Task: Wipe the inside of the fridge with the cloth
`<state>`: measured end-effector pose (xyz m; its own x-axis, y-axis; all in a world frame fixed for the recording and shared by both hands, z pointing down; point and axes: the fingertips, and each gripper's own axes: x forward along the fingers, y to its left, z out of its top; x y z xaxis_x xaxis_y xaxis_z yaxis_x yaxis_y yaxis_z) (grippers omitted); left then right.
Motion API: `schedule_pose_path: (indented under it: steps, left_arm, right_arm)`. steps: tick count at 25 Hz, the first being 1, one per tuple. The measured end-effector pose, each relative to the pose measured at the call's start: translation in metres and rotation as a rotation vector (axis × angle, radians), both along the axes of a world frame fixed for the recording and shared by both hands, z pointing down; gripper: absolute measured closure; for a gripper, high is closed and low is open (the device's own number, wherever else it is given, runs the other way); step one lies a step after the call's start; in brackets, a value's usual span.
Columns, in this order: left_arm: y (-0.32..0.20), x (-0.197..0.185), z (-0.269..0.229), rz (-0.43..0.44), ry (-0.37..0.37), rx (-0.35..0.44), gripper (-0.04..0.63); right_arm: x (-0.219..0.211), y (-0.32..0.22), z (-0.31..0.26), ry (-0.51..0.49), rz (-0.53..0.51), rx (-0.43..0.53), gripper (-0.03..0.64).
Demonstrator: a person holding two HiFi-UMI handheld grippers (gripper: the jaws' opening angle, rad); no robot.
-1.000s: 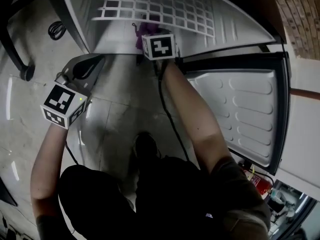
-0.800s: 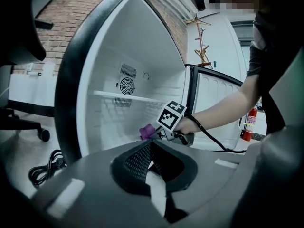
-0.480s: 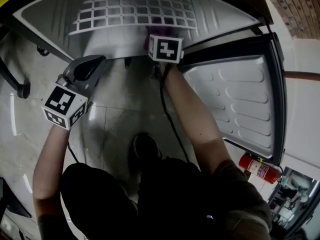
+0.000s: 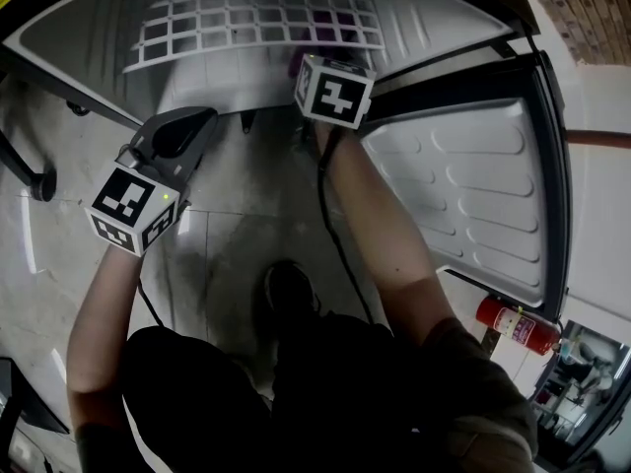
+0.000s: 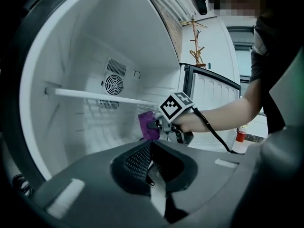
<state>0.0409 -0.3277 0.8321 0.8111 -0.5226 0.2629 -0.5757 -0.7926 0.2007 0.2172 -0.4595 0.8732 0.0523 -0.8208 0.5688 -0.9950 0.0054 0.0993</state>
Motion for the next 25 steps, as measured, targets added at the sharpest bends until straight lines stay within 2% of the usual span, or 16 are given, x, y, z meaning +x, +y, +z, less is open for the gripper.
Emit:
schedule_pose_path:
  steps: [4, 9, 13, 16, 20, 25]
  left_arm:
    - [-0.002, -0.009, -0.002, -0.028, 0.012, 0.003, 0.578]
    - [-0.008, -0.031, -0.002, -0.081, 0.003, 0.004, 0.578]
    - [-0.005, -0.040, 0.004, -0.100, -0.003, -0.001, 0.578]
    - [0.000, -0.042, 0.011, -0.099, -0.008, -0.008, 0.578]
    - [0.004, -0.050, 0.012, -0.122, -0.008, -0.009, 0.578]
    - [0.019, -0.065, -0.018, -0.152, -0.022, 0.013, 0.578]
  right_arm:
    - [0.006, 0.000, 0.020, -0.028, 0.057, -0.061, 0.537]
    - [0.006, 0.010, 0.057, -0.137, 0.128, -0.174, 0.537]
    - [0.011, 0.014, 0.074, -0.162, 0.170, -0.190, 0.537]
    - [0.010, 0.017, 0.075, -0.157, 0.157, -0.174, 0.537]
    - [-0.006, 0.023, 0.067, -0.231, 0.107, -0.152, 0.537]
    - [-0.029, 0.054, 0.050, -0.231, 0.028, -0.176, 0.537]
